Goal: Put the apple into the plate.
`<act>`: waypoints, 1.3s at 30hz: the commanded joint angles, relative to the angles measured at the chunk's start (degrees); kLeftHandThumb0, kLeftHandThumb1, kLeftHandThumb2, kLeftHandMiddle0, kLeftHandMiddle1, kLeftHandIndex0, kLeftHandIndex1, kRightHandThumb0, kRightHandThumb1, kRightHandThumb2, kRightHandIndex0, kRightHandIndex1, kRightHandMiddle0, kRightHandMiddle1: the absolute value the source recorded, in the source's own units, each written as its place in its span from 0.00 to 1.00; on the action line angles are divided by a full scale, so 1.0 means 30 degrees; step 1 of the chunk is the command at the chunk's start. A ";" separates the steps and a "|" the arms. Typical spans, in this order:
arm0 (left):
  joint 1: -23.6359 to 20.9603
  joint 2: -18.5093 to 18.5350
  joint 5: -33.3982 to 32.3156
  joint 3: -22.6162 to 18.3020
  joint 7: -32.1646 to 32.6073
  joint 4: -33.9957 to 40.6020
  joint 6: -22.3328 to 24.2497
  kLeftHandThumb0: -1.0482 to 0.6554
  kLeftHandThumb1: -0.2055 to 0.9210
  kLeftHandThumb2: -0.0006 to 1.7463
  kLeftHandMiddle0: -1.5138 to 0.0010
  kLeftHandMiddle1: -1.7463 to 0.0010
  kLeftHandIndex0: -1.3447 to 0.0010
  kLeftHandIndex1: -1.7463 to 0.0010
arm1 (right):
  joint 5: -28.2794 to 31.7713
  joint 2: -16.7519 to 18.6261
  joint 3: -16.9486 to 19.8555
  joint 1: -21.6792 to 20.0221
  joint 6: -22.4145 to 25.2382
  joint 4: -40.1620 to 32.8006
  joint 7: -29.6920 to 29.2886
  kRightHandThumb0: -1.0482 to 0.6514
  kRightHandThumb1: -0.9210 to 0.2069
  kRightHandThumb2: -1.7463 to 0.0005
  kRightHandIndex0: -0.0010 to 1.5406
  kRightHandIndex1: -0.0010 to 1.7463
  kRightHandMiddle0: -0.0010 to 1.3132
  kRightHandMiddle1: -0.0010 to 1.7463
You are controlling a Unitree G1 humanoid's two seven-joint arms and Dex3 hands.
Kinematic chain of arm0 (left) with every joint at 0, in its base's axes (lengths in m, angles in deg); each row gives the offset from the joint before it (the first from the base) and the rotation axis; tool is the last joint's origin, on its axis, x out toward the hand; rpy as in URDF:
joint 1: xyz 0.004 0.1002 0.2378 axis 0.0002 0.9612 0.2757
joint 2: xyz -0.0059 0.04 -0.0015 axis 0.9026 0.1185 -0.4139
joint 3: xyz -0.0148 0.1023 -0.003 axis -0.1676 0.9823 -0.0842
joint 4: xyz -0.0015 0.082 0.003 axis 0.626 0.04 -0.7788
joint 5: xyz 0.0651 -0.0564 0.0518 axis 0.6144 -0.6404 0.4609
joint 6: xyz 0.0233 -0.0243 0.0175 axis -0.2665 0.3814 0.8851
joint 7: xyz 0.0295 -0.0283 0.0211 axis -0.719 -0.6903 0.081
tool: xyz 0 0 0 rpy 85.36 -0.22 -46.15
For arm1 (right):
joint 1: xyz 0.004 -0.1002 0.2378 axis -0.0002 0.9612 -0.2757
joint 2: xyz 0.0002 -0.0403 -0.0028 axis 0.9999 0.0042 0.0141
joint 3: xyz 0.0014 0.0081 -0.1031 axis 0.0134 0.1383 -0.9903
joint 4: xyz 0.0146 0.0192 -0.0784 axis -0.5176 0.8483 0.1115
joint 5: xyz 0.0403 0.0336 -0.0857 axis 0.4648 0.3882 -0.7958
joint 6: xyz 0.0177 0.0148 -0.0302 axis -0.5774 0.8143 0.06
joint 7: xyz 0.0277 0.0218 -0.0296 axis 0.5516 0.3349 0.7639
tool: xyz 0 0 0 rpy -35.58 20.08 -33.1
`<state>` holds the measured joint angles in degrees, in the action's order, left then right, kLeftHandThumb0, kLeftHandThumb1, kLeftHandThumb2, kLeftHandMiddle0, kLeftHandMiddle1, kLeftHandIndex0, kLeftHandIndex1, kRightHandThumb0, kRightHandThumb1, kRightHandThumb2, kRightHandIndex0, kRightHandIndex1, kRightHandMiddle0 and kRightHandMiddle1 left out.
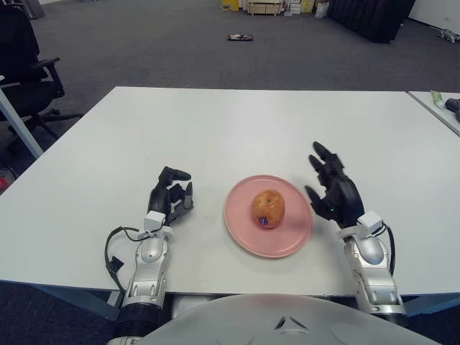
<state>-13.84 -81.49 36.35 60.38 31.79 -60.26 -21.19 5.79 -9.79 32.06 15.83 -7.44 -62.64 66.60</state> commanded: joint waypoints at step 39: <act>-0.0361 0.0031 -0.0088 -0.0084 -0.0017 -0.0899 -0.0867 0.38 0.73 0.54 0.42 0.00 0.71 0.00 | -0.1564 0.2101 0.0761 0.1436 0.0802 0.1660 -0.3917 0.37 0.38 0.36 0.72 1.00 0.36 1.00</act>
<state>-14.02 -81.48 35.99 60.29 31.67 -62.01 -23.83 0.75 -3.08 34.22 20.50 -5.63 -57.88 54.66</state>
